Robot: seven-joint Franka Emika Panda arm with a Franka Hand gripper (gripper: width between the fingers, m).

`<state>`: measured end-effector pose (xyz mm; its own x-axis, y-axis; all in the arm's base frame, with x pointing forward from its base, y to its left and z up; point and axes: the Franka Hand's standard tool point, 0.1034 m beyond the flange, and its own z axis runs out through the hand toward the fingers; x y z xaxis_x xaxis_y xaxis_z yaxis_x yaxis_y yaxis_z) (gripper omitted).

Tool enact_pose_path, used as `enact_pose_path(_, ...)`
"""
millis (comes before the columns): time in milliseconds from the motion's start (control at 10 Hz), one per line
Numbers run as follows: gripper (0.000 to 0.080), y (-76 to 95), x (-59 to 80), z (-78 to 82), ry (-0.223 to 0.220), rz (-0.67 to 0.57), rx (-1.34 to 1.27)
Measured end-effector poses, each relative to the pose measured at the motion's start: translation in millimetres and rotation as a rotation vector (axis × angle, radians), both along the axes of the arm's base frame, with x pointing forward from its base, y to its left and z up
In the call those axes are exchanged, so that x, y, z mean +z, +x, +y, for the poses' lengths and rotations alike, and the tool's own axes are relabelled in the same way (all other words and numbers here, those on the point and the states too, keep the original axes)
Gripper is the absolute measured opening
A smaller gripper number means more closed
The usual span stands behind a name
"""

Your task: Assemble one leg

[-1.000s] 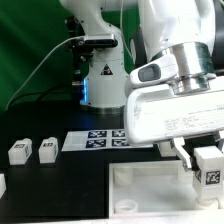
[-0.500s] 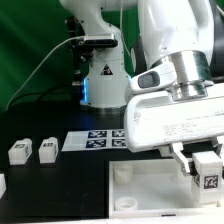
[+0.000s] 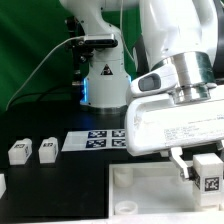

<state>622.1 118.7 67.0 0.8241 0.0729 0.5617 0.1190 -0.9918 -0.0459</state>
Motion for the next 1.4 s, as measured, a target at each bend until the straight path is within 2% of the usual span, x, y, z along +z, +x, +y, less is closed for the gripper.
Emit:
enact_pose_path(100, 0.0530, -0.1, -0.2, -0.1, 0.000, 0.000, 0.000)
enact_pose_path(200, 0.0613, -0.2, -0.4, -0.1, 0.000, 0.001, 0.000)
enact_pose_path(500, 0.0647, -0.4, -0.8, -0.1, 0.000, 0.001, 0.000)
enact_pose_path(1000, 0.0649, -0.5, -0.9, -0.3, 0.000, 0.002, 0.000)
enact_pose_path(1100, 0.0649, -2.0, 4.1, -1.6, 0.006, 0.036, -0.014)
enact_pose_path(1200, 0.0649, -0.9, 22.2, -2.3, 0.013, 0.049, -0.023)
enact_pose_path(1400, 0.0649, 1.2, 39.6, 2.1, 0.019, 0.090, -0.016)
